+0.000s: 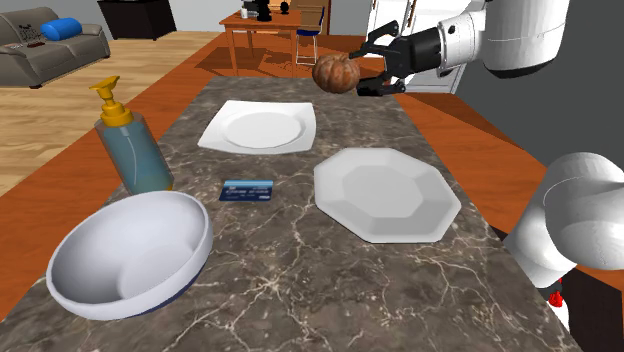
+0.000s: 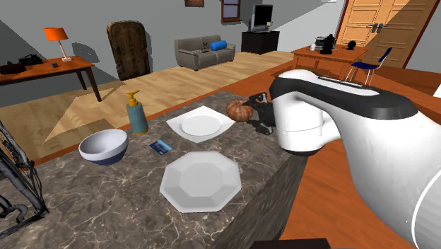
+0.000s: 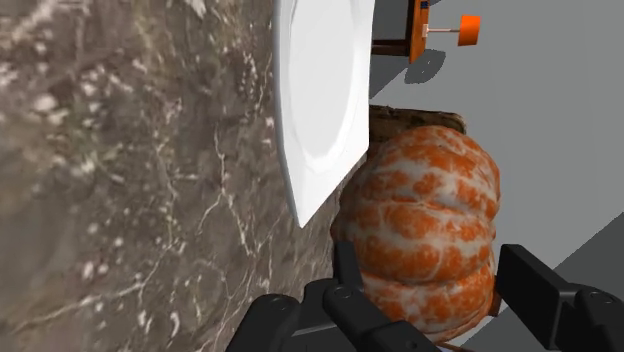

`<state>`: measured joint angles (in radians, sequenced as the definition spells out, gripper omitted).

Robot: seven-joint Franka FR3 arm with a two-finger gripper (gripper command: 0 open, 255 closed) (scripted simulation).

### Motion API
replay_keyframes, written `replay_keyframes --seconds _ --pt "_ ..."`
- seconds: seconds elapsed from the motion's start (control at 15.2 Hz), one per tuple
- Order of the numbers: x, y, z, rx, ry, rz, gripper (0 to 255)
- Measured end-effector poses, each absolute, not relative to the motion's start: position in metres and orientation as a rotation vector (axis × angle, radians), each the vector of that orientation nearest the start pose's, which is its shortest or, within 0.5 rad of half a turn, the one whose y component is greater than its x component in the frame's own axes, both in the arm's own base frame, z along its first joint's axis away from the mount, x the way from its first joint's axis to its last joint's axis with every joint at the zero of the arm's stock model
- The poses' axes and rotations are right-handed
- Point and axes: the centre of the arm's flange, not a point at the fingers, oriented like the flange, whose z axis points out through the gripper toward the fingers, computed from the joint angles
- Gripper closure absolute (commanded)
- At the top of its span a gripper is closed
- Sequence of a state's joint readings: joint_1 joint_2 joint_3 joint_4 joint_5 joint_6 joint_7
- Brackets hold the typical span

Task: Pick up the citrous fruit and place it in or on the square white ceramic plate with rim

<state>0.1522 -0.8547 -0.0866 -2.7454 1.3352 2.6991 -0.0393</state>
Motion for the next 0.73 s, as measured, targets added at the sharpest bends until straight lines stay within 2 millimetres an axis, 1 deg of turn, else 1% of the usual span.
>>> replay_keyframes --seconds 0.2,0.26,0.4,0.53,0.73 --pt "0.340 -0.014 0.536 -1.778 0.902 -0.681 255" --pt "0.342 -0.008 0.538 -1.779 0.902 -0.681 255" --pt "0.349 0.009 0.541 -1.779 0.901 -0.681 255" --pt "0.364 0.030 0.542 -1.779 0.900 -0.681 255" --pt "0.380 0.069 0.546 -1.779 0.901 -0.681 255"
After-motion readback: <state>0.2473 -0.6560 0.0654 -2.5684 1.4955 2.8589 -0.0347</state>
